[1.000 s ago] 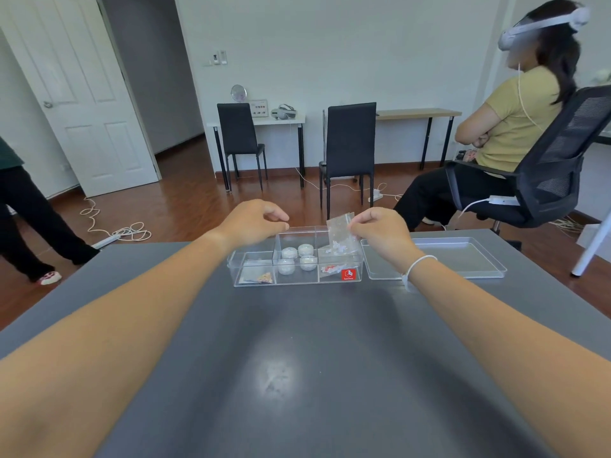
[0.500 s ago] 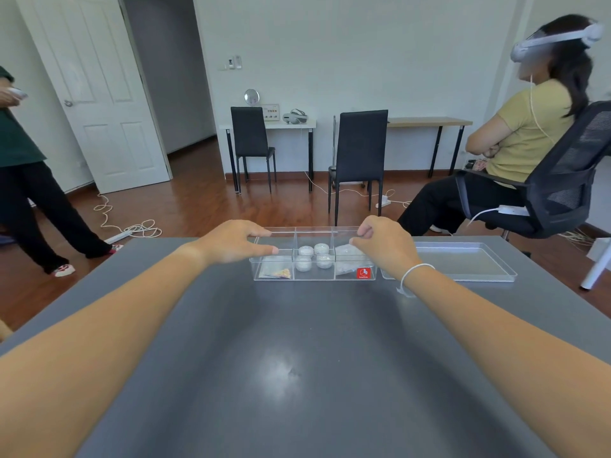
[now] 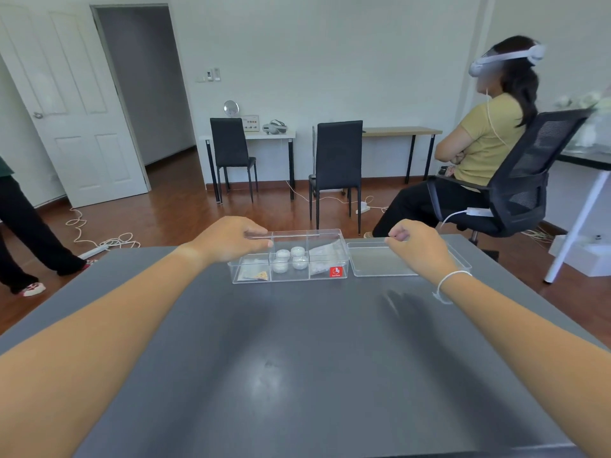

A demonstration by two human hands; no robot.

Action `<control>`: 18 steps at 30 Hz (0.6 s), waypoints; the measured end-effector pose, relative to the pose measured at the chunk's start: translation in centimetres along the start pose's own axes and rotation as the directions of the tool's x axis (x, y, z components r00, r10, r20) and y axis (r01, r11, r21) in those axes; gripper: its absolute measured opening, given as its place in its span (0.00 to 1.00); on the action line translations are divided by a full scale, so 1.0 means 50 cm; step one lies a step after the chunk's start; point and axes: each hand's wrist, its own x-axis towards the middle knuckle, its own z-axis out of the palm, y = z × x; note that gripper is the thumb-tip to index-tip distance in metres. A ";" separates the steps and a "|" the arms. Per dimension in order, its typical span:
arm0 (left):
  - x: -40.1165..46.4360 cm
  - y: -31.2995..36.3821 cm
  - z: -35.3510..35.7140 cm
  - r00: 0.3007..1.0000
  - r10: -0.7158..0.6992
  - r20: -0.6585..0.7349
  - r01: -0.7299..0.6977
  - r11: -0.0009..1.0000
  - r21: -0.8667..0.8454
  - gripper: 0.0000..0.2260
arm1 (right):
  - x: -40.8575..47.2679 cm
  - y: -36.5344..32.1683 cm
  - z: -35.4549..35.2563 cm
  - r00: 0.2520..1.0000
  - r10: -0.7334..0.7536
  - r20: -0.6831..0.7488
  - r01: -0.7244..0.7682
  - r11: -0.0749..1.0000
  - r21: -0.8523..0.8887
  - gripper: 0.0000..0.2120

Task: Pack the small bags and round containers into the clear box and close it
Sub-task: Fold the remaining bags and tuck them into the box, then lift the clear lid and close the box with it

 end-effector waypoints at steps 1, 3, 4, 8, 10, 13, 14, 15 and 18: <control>0.006 0.020 0.004 1.000 0.024 -0.013 -0.024 1.000 0.003 0.20 | -0.002 0.016 -0.012 1.000 0.005 -0.006 -0.005 1.000 -0.012 0.05; 0.017 0.064 0.016 0.997 0.075 -0.026 -0.074 0.997 0.011 0.19 | -0.007 0.049 -0.033 1.000 0.018 -0.017 -0.019 0.999 -0.035 0.06; 0.021 0.088 0.024 0.995 0.100 -0.029 -0.100 0.995 0.011 0.18 | -0.009 0.066 -0.042 0.999 0.029 -0.026 -0.030 0.999 -0.042 0.06; 0.038 0.184 0.075 0.974 0.225 -0.014 -0.223 0.972 0.076 0.15 | -0.017 0.130 -0.068 0.996 0.070 -0.047 -0.075 0.992 -0.105 0.11; 0.044 0.223 0.106 0.968 0.250 0.003 -0.249 0.959 0.135 0.16 | -0.021 0.157 -0.076 0.997 0.066 -0.045 -0.071 0.989 -0.127 0.12; 0.054 0.264 0.144 0.958 0.284 0.030 -0.284 0.934 0.216 0.16 | -0.027 0.188 -0.080 0.999 0.048 -0.025 -0.052 0.979 -0.199 0.12; 0.057 0.274 0.154 0.955 0.294 0.040 -0.295 0.925 0.241 0.16 | -0.029 0.196 -0.081 0.999 0.043 -0.014 -0.046 0.973 -0.227 0.13; 0.059 0.283 0.163 0.951 0.305 0.050 -0.307 0.914 0.266 0.16 | -0.030 0.203 -0.082 0.999 0.038 -0.007 -0.039 0.968 -0.249 0.13; 0.066 0.296 0.187 0.941 0.326 0.086 -0.335 0.873 0.355 0.16 | -0.033 0.219 -0.084 1.000 0.015 -0.004 -0.015 0.961 -0.275 0.12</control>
